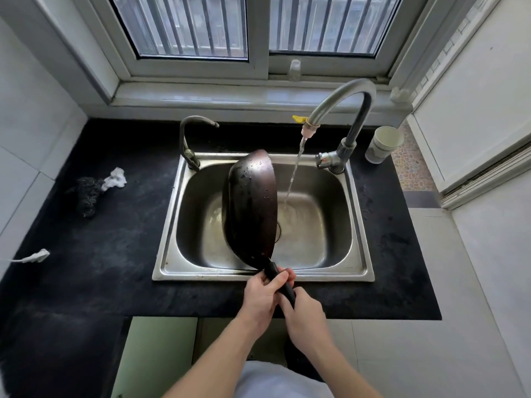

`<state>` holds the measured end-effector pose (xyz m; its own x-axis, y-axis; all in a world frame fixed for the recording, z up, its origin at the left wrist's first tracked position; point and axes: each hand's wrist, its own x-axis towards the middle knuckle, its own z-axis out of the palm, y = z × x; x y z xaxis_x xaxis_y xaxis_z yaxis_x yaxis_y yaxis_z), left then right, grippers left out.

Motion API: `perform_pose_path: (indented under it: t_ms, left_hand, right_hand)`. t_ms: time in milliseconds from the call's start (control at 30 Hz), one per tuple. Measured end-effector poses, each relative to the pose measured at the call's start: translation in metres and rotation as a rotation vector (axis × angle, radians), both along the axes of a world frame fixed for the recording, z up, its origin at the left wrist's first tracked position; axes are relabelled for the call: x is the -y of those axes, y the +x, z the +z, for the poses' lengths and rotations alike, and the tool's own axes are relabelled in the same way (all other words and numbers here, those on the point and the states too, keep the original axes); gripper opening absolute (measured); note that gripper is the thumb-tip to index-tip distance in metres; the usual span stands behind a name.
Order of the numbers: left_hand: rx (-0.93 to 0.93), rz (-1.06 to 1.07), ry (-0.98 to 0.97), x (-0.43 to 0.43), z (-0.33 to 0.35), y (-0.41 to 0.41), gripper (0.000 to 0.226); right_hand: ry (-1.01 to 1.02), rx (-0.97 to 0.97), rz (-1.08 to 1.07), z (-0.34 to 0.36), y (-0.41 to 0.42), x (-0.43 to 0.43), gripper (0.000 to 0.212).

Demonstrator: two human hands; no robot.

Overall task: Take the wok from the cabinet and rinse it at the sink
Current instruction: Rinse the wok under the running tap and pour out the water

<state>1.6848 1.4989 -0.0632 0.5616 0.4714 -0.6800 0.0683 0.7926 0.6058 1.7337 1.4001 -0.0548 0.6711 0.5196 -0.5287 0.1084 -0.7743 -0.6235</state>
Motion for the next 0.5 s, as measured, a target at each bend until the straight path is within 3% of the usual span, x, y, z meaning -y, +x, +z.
perform_pose_path:
  t_ms: [500]
  left_hand:
    - [-0.093, -0.194, 0.175, 0.022, 0.004, 0.034, 0.018]
  right_hand:
    - [0.223, -0.03, -0.123, -0.015, 0.025, 0.037, 0.012]
